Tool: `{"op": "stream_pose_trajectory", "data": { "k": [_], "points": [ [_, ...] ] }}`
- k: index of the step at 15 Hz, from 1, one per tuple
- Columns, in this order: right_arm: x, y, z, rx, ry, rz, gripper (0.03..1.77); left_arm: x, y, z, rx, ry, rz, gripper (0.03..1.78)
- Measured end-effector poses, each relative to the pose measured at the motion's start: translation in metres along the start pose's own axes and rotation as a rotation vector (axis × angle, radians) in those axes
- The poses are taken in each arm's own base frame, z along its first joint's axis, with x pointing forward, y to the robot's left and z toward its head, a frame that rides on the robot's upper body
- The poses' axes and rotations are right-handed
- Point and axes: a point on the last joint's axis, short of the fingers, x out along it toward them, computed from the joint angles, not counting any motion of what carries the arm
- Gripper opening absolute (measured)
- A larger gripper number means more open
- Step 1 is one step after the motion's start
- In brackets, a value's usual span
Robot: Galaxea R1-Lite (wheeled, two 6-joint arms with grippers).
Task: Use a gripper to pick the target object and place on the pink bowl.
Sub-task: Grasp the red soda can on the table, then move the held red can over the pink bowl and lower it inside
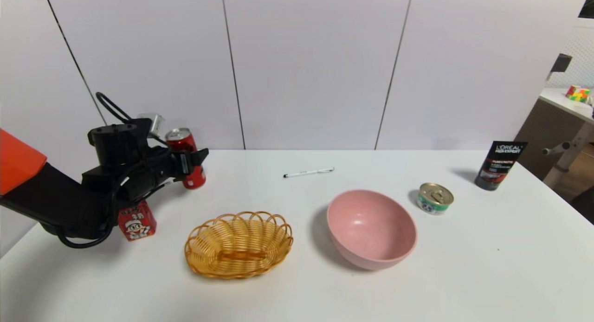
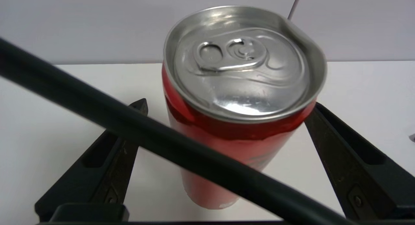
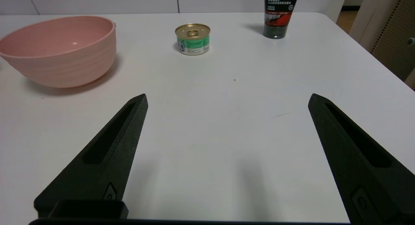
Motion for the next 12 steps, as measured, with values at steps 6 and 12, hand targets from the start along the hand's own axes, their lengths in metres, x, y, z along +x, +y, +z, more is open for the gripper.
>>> {"op": "stream_pose_trajectory", "data": {
  "k": [6, 12],
  "points": [
    [0.0, 0.0, 0.0, 0.0, 0.0, 0.0, 1.71, 0.006, 0.0006, -0.004, 0.0, 0.006, 0.002, 0.99],
    [0.0, 0.0, 0.0, 0.0, 0.0, 0.001, 1.71, 0.0093, 0.0034, -0.0023, -0.001, -0.011, 0.009, 0.96]
  ]
}}
